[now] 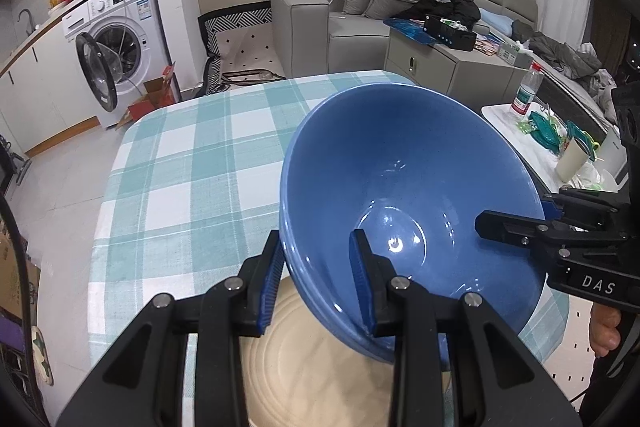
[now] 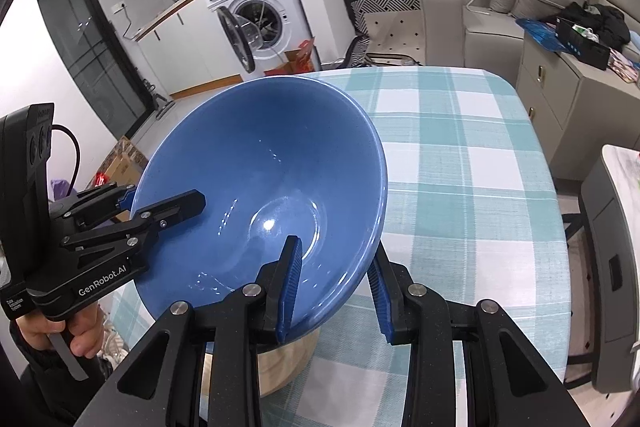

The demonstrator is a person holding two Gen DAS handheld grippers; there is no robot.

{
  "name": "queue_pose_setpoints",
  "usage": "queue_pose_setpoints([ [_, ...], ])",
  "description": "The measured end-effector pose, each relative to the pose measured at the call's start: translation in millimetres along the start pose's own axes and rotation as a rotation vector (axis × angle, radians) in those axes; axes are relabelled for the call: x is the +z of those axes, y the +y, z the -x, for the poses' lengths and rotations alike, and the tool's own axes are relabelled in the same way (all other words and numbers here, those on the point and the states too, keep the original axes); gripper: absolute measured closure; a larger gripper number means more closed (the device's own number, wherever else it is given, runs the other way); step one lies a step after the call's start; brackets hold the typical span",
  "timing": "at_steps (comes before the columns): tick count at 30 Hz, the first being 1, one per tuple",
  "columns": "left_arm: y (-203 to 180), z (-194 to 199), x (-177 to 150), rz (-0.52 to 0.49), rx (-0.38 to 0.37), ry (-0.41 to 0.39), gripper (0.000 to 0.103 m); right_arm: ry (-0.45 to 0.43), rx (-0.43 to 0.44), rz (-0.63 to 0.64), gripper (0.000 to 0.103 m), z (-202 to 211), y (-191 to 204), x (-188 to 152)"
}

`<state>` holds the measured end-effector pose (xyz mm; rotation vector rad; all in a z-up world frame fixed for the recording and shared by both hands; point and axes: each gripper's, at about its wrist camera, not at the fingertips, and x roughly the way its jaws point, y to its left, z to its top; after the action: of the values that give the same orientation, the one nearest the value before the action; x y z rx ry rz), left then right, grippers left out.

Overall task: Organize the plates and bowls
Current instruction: 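Carry the nested bowls with both tools over the beige plate stack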

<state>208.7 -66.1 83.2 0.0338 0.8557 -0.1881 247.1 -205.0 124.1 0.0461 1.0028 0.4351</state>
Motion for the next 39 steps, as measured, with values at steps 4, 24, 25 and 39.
queue_pose_setpoints([
  [4,5.1,5.1,-6.1,0.010,0.009,0.002,0.071,-0.001,0.010,0.018,0.069,1.0,10.5,-1.0],
  [24,28.8,25.5,-40.9,0.056,0.053,0.019,0.071,0.030,0.041,0.083,0.069,0.5,51.4,-16.2],
  [25,29.0,26.1,-42.3,0.057,0.055,0.021,0.071,0.031,0.041,0.086,0.069,0.4,53.5,-17.8],
  [39,35.9,29.1,-66.3,0.073,0.067,0.052,0.071,0.073,0.064,0.103,0.069,-5.7,66.6,-35.4],
])
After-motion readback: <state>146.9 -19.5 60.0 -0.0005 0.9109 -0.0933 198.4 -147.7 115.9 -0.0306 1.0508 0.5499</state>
